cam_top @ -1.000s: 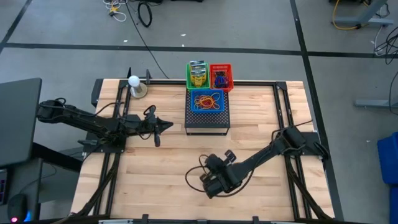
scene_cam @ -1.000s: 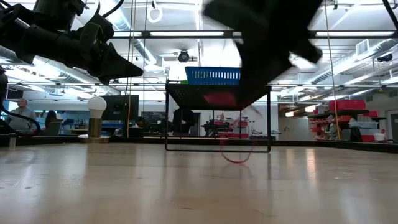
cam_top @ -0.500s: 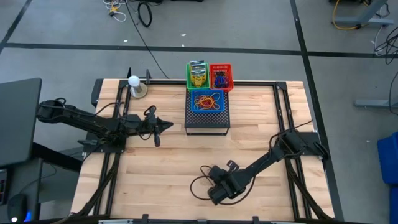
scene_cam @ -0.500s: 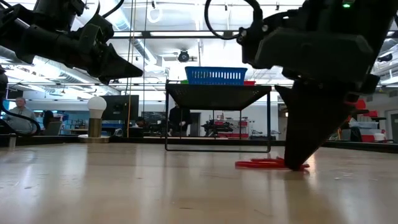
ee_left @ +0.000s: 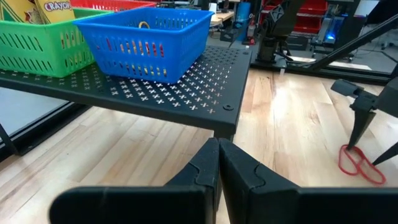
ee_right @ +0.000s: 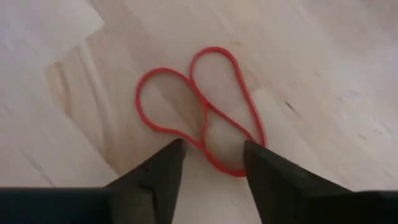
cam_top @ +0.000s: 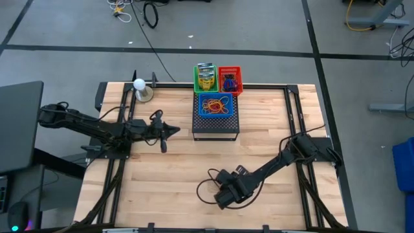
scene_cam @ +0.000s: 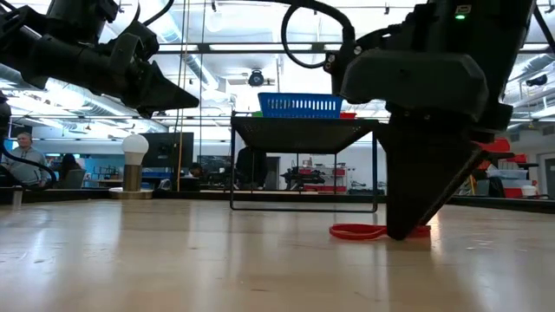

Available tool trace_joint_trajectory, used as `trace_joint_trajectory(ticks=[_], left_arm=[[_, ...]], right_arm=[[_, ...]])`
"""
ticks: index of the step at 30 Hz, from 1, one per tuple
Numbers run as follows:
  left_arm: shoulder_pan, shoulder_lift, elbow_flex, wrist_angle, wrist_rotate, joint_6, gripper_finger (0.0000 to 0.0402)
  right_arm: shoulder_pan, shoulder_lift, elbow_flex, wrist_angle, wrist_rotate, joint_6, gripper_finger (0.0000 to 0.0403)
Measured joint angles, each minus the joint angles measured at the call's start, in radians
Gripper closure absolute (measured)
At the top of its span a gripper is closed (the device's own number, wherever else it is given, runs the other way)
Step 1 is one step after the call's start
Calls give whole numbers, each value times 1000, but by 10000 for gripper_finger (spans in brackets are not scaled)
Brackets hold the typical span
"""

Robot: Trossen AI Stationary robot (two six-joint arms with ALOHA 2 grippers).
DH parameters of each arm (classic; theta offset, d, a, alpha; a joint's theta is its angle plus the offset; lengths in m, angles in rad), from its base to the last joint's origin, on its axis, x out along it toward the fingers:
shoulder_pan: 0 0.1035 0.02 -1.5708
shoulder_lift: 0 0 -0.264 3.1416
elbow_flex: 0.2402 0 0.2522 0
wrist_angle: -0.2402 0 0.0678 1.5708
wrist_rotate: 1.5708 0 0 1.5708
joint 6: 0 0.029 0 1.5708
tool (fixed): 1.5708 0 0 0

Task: Pick & Place Office Desk Supplies
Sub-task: Put the red rubber band into the blue bin on the shelf

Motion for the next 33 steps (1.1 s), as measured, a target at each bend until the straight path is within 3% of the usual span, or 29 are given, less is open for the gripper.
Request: trace_joint_trajectory(ticks=[7,17,22,27,33], left_arm=[[0,0,0,-34,2,-4,383],[0,0,0,-32,2,9,383],[0,0,0,-32,2,13,383],[0,0,0,-32,3,14,383],[0,0,0,-32,3,17,383]], right_arm=[[0,-30,3,7,-3,-1,183],[-16,-55,-8,3,-28,-305,100],[-71,-56,-77,115,-127,-410,86],[-115,-64,-102,136,-183,-412,125],[-127,-62,-105,122,-214,-448,247]])
